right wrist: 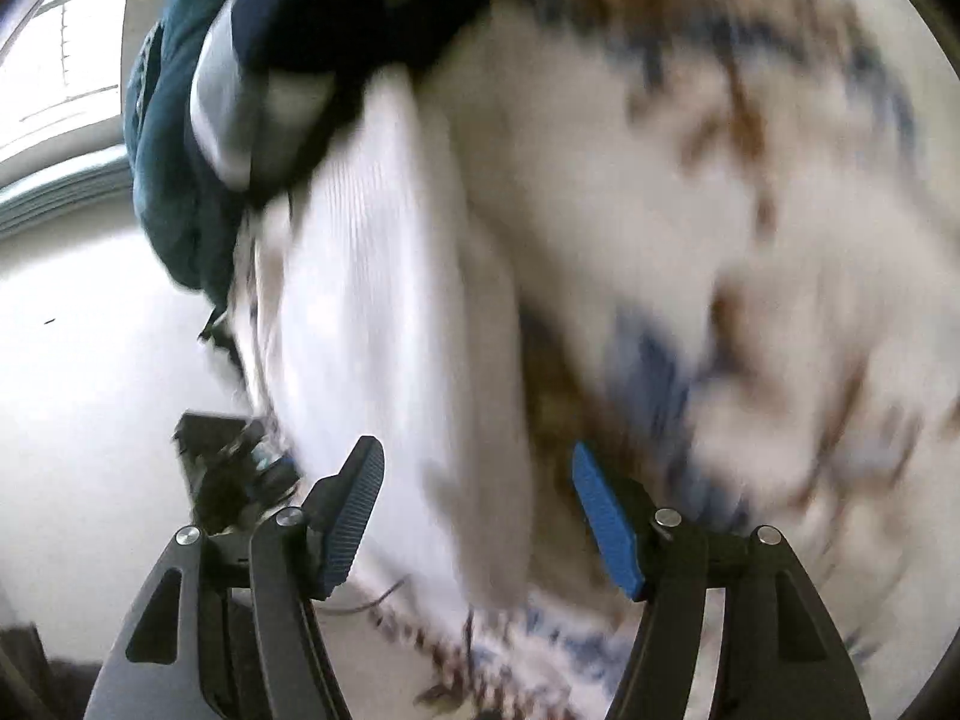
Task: Fold small clothes
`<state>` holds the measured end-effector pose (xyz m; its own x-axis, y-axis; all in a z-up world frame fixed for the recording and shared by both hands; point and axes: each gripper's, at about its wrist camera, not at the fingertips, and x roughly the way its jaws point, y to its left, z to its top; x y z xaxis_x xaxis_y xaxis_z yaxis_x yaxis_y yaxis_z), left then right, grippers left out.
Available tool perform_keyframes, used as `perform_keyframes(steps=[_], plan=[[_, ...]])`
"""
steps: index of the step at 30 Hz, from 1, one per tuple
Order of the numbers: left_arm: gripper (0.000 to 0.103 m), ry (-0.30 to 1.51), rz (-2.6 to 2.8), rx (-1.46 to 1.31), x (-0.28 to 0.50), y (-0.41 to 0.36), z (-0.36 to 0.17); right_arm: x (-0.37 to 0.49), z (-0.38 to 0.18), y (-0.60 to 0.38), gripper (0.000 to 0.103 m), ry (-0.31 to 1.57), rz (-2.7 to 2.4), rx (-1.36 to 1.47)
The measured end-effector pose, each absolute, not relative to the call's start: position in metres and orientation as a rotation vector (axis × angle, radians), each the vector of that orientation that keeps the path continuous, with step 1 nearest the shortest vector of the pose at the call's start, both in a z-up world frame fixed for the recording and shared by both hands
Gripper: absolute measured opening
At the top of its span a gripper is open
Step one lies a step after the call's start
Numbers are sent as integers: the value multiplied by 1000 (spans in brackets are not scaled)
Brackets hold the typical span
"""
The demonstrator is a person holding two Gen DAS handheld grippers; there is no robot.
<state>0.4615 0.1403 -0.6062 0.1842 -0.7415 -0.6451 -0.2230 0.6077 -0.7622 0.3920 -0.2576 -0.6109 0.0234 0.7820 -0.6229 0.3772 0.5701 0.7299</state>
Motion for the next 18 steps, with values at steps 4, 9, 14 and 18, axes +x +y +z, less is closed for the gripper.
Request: perform_keyframes(steps=[4, 9, 14, 18], plan=[[10, 1335, -400, -861, 451, 138, -592, 371, -615, -223, 23, 1591, 398, 963], [7, 1374, -358, -876, 446, 160, -605, 377, -608, -229, 3, 1543, 214, 873], [61, 1365, -475, -883, 453, 154, -591, 392, -601, -213, 7, 1578, 336, 805], [72, 1308, -492, -940, 473, 158, -606, 409, -602, -227, 72, 1497, 360, 915]])
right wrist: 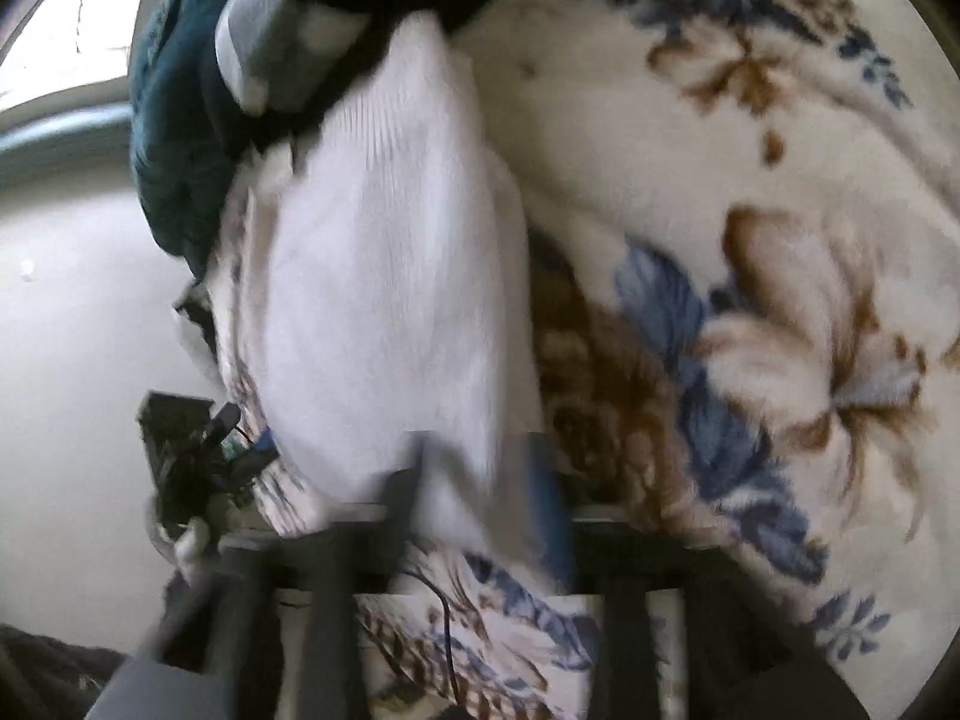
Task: Fold small clothes
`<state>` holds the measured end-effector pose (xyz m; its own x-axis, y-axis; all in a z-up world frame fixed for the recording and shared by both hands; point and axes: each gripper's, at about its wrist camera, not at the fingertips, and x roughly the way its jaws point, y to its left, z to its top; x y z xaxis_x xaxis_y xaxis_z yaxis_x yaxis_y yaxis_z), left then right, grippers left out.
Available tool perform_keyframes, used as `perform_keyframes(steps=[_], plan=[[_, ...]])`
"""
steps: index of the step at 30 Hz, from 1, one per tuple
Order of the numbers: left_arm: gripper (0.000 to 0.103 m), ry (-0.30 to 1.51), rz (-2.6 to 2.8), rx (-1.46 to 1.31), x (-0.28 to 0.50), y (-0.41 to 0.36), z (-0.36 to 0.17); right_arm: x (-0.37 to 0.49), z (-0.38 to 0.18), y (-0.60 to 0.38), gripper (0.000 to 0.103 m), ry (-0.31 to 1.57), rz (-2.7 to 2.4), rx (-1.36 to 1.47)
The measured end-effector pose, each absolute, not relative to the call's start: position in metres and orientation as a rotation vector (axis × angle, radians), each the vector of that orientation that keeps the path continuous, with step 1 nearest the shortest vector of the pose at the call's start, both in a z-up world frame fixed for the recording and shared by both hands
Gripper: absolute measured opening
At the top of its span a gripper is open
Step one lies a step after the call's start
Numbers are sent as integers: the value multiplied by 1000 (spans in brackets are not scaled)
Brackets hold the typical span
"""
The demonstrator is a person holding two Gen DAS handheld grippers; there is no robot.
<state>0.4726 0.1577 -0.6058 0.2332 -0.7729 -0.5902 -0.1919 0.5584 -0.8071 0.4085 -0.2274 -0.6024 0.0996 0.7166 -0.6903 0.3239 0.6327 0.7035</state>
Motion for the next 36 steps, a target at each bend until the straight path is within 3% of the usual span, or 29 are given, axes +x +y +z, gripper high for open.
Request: perform_keyframes(steps=[1, 5, 7, 11, 12, 13, 15, 18, 27, 31, 36], plan=[[72, 1322, -507, -971, 481, 153, -618, 415, -612, -228, 78, 1493, 397, 974], [72, 1366, -591, -980, 506, 123, -647, 438, -653, -211, 84, 1509, 519, 1098], [74, 1371, -610, -973, 514, 113, -652, 452, -676, -187, 96, 1536, 585, 1151], [73, 1343, -630, -999, 510, 115, -648, 466, -699, -167, 96, 1609, 649, 1157], [60, 1333, -629, -993, 505, 118, -645, 469, -696, -163, 93, 1598, 646, 1141], [30, 1328, -624, -978, 499, 121, -640, 471, -692, -161, 78, 1594, 629, 1108], [28, 1299, -614, -994, 491, 122, -629, 469, -683, -160, 60, 1579, 591, 1082], [26, 1270, -610, -998, 485, 115, -607, 464, -662, -161, 51, 1542, 577, 1046], [26, 1197, -652, -970, 482, 99, -491, 460, -540, -173, 50, 1416, 617, 989], [26, 1118, -725, -926, 516, 84, -430, 481, -474, -201, 50, 1335, 647, 957], [26, 1034, -745, -903, 587, 75, -404, 559, -418, -228, 50, 1235, 651, 878]])
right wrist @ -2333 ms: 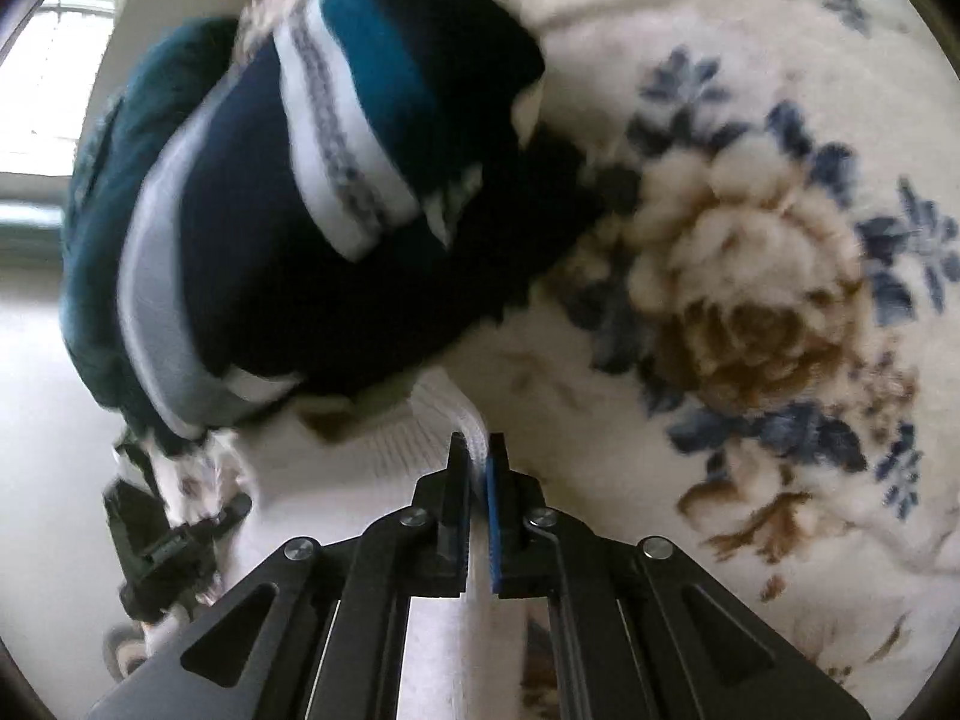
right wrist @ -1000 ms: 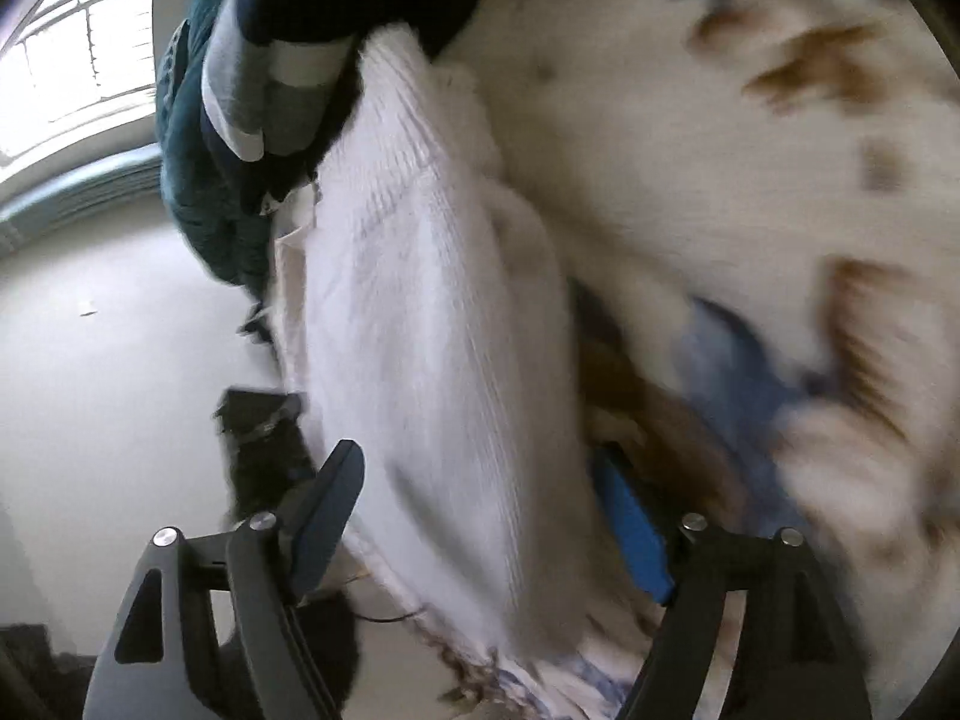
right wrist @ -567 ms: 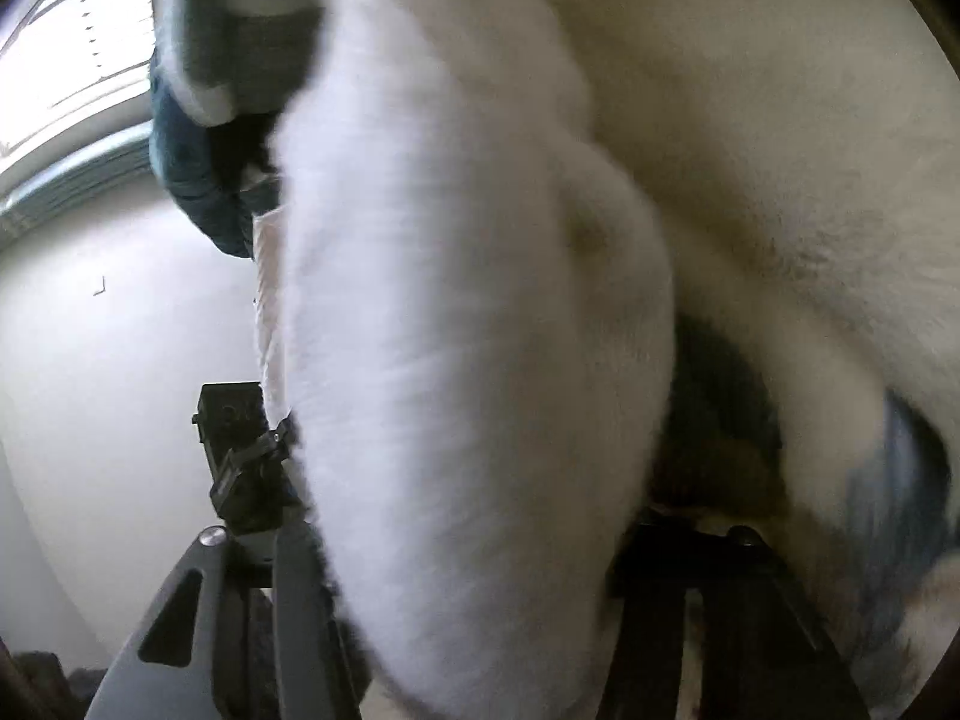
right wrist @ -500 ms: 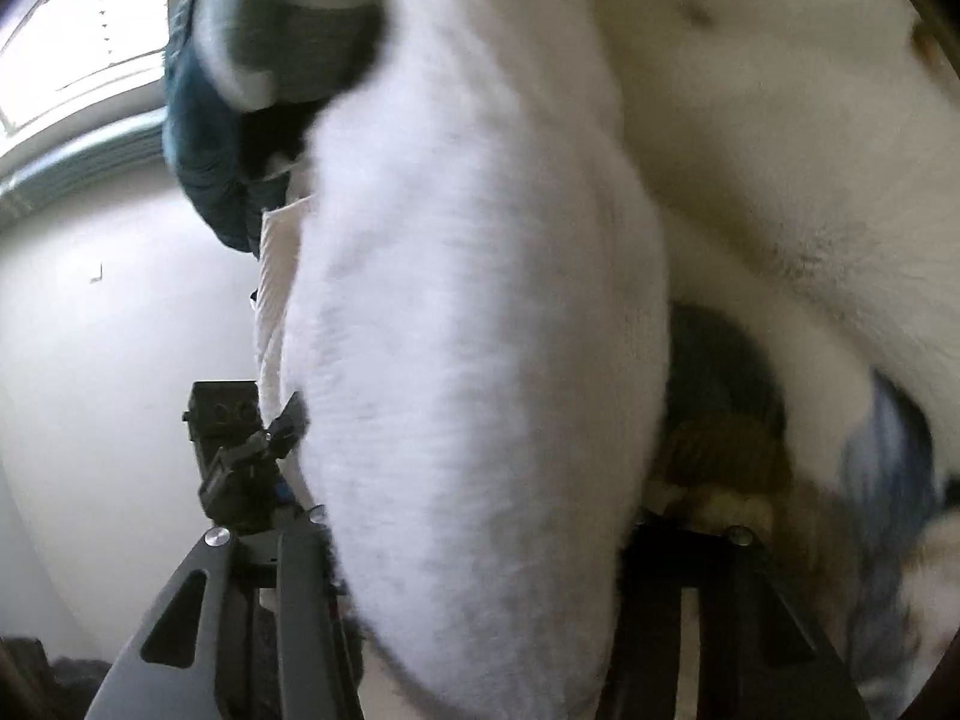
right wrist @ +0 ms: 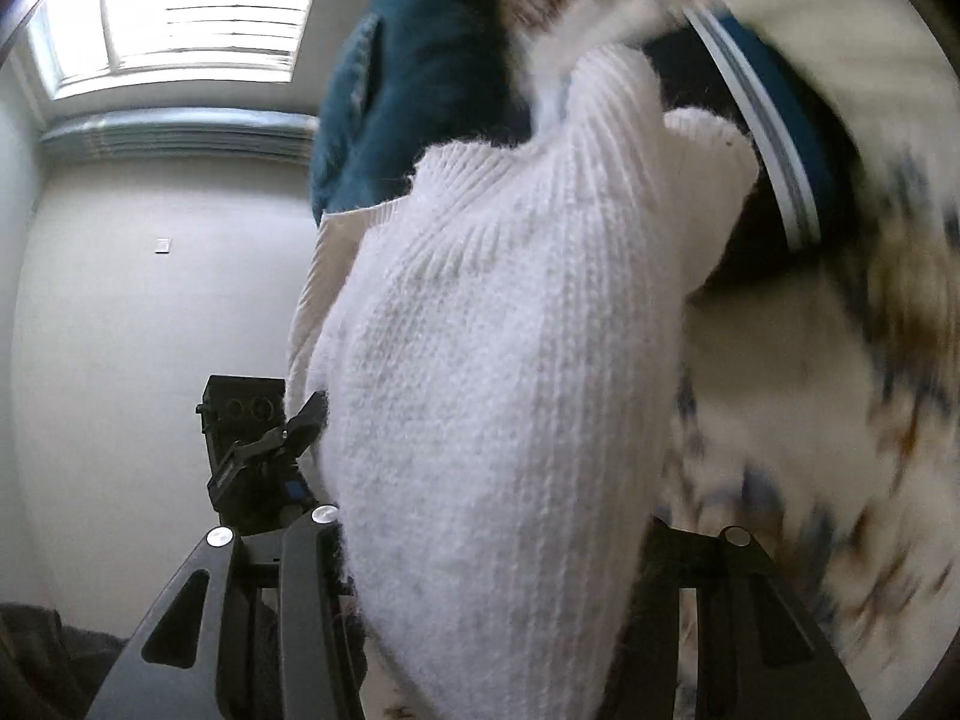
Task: Fold small clothes
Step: 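Fold the sweater in half with both grippers and lay it down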
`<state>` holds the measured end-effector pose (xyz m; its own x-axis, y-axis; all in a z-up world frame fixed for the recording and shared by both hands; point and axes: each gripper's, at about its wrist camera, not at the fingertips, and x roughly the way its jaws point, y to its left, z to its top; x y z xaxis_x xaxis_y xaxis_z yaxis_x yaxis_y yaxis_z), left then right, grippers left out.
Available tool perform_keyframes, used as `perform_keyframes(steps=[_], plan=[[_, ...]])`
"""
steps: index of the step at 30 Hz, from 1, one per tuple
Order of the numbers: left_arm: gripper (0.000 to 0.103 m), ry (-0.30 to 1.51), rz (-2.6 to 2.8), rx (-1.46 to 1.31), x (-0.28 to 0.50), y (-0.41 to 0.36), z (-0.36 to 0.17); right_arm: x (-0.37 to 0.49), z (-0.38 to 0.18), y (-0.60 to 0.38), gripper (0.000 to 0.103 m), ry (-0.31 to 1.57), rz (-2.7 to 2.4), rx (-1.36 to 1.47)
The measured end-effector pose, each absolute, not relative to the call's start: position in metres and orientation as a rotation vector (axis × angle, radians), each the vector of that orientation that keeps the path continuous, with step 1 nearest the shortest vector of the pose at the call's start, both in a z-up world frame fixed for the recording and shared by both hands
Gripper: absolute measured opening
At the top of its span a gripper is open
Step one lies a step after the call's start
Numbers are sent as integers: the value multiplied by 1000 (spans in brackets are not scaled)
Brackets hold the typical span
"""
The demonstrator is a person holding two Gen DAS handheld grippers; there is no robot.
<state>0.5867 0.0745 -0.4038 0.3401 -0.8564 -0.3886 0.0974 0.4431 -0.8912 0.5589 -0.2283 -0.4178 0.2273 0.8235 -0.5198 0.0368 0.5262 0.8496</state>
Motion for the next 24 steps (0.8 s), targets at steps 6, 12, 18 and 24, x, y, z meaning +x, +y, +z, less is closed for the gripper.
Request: perform_keyframes(steps=[6, 12, 18, 24], plan=[[27, 1007, -695, -918, 688, 62, -451, 679, -441, -250, 50, 1228, 655, 829], [30, 1123, -604, -826, 717, 61, -497, 763, -502, -264, 53, 1370, 606, 747], [36, 1131, -473, -598, 704, 53, -460, 757, -495, -249, 73, 1421, 487, 558], [101, 999, -270, -308, 689, 31, -418, 696, -435, -233, 103, 1230, 103, 113]])
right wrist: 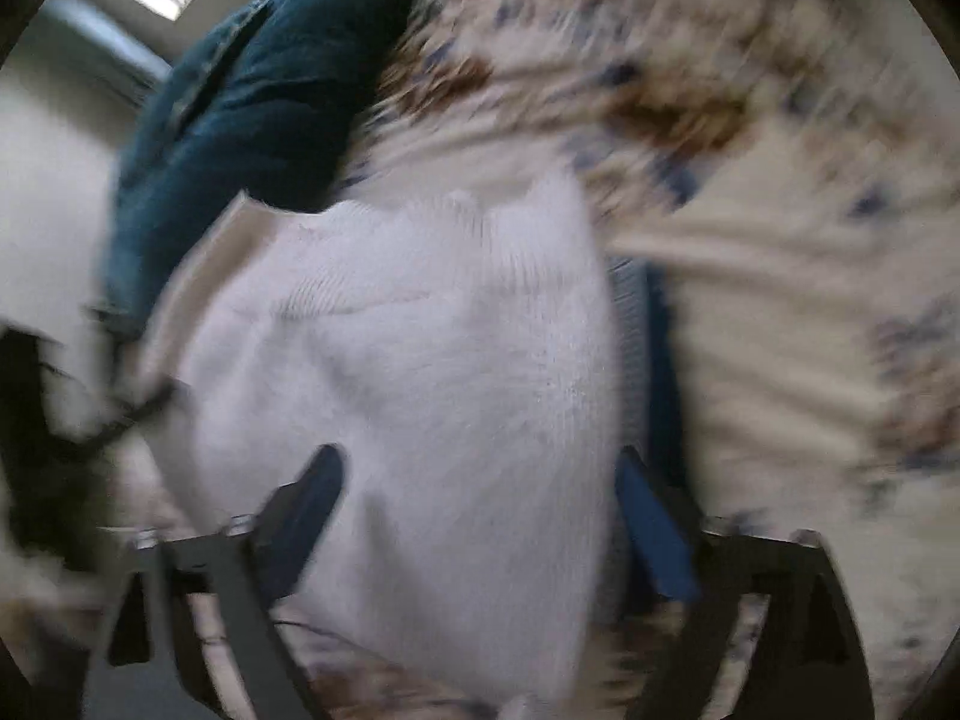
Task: Fold small clothes
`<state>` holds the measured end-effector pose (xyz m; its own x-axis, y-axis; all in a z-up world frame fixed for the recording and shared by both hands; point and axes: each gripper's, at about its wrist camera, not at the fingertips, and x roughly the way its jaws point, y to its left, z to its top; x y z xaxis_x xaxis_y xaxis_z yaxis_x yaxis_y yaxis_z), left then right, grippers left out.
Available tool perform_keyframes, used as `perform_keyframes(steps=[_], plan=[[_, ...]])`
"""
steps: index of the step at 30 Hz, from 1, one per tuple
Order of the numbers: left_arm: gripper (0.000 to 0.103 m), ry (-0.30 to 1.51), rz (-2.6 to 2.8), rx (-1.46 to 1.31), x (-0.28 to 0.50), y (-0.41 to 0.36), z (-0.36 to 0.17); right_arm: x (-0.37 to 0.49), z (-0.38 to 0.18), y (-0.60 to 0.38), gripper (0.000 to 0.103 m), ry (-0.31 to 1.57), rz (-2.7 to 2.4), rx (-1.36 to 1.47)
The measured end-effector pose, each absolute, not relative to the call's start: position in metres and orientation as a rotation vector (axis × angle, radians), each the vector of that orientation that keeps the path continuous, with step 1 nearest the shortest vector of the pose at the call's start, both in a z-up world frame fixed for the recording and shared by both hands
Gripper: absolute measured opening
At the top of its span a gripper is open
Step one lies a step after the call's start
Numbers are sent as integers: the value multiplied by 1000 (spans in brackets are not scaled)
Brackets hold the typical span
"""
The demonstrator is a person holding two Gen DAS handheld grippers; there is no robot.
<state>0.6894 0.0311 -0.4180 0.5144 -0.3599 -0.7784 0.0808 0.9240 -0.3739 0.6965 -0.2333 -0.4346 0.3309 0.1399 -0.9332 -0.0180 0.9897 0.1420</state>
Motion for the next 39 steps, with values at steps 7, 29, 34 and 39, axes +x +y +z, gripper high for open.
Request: perform_keyframes(steps=[7, 29, 34, 39], plan=[[103, 1002, -146, -128, 650, 6, -398, 630, -402, -211, 103, 1140, -125, -26], [103, 829, -54, -61, 396, 1, -180, 351, -115, -172, 103, 847, -233, -19], [103, 801, -59, -33, 340, -3, -133, 285, -52, -159, 103, 789, -209, -29], [103, 752, -65, -28, 296, -5, -100, 231, -7, -155, 103, 737, -208, -26]])
